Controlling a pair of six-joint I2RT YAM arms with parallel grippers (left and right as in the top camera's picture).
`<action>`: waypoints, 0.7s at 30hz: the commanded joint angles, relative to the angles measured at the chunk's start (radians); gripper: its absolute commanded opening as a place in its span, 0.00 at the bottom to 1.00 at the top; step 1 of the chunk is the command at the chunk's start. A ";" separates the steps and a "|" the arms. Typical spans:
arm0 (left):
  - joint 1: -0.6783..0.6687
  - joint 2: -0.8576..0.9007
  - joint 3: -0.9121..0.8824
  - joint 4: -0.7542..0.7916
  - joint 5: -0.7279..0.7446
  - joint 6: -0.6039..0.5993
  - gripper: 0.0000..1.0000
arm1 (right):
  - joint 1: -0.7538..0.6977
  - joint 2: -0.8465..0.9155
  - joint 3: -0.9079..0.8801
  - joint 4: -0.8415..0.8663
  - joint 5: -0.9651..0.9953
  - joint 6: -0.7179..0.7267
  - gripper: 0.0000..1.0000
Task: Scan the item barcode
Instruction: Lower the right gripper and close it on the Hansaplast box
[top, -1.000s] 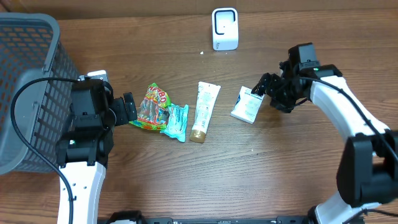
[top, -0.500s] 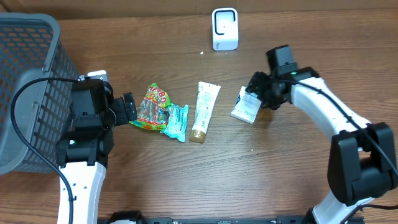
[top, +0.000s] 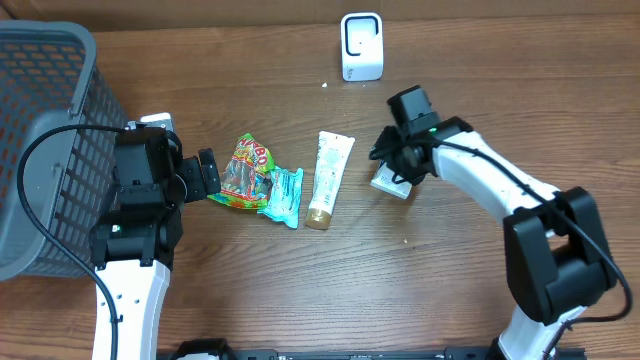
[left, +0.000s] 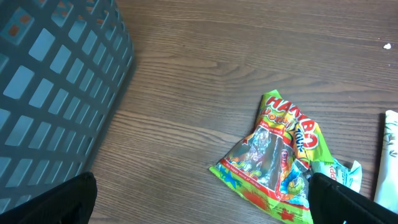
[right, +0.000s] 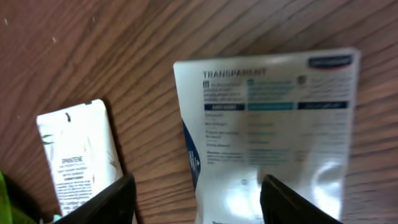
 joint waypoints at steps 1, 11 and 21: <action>0.004 -0.006 0.003 0.003 -0.009 0.014 1.00 | 0.008 0.037 0.007 0.010 0.058 0.083 0.61; 0.004 -0.006 0.003 0.003 -0.009 0.014 1.00 | 0.008 0.107 0.007 0.098 0.178 0.338 0.47; 0.004 -0.006 0.003 0.003 -0.009 0.014 1.00 | 0.004 0.191 0.007 0.171 0.245 0.469 0.46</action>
